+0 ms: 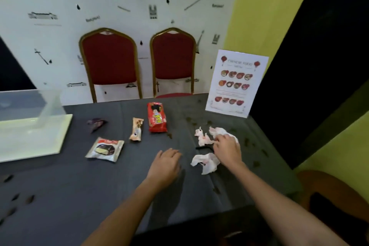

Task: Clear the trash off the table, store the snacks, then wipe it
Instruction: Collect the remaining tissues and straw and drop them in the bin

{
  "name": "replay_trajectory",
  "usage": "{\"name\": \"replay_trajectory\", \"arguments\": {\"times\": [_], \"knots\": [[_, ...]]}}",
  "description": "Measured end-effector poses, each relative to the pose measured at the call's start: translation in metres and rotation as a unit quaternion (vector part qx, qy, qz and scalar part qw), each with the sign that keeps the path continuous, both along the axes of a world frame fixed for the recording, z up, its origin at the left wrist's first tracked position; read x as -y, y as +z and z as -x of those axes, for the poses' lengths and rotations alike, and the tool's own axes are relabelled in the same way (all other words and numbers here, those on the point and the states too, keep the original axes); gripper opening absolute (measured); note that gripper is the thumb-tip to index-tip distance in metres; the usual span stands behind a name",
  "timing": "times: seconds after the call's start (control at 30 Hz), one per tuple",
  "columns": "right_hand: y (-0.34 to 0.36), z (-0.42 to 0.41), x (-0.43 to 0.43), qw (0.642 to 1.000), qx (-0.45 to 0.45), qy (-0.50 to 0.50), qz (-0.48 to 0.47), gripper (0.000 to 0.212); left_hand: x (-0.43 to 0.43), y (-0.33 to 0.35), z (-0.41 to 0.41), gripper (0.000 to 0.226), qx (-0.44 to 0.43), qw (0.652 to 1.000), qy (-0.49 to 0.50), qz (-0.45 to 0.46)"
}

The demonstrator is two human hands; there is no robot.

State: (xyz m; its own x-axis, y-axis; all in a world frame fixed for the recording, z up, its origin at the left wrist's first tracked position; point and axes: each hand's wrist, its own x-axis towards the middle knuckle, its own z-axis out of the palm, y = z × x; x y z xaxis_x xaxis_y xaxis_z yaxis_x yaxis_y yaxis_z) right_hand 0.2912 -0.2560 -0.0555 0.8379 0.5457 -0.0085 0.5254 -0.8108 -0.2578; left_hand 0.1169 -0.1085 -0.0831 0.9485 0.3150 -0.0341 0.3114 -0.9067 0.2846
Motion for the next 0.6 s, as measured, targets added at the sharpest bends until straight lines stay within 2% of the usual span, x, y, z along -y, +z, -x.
{"name": "replay_trajectory", "arguments": {"times": [0.13, 0.3, 0.4, 0.5, 0.6], "knots": [[-0.011, -0.021, 0.044, 0.998, -0.008, -0.021, 0.059, 0.021, 0.047, -0.007, -0.043, 0.041, -0.004, 0.998, -0.058, 0.006], [-0.037, -0.016, 0.073, 0.994, -0.034, -0.029, 0.098, 0.020, 0.075, -0.019, -0.071, 0.062, -0.117, 0.990, -0.083, 0.005], [-0.048, -0.017, 0.078, 0.995, -0.045, -0.019, 0.092, 0.023, 0.077, -0.026, -0.083, 0.061, -0.164, 0.980, -0.111, -0.036], [-0.046, -0.025, 0.077, 0.996, -0.043, 0.011, 0.082, 0.020, 0.075, -0.029, -0.091, 0.050, -0.135, 0.984, -0.112, -0.042], [-0.042, -0.033, 0.079, 0.999, -0.047, -0.001, 0.017, 0.014, 0.060, -0.031, -0.095, 0.040, -0.069, 0.994, -0.089, 0.015]]}}
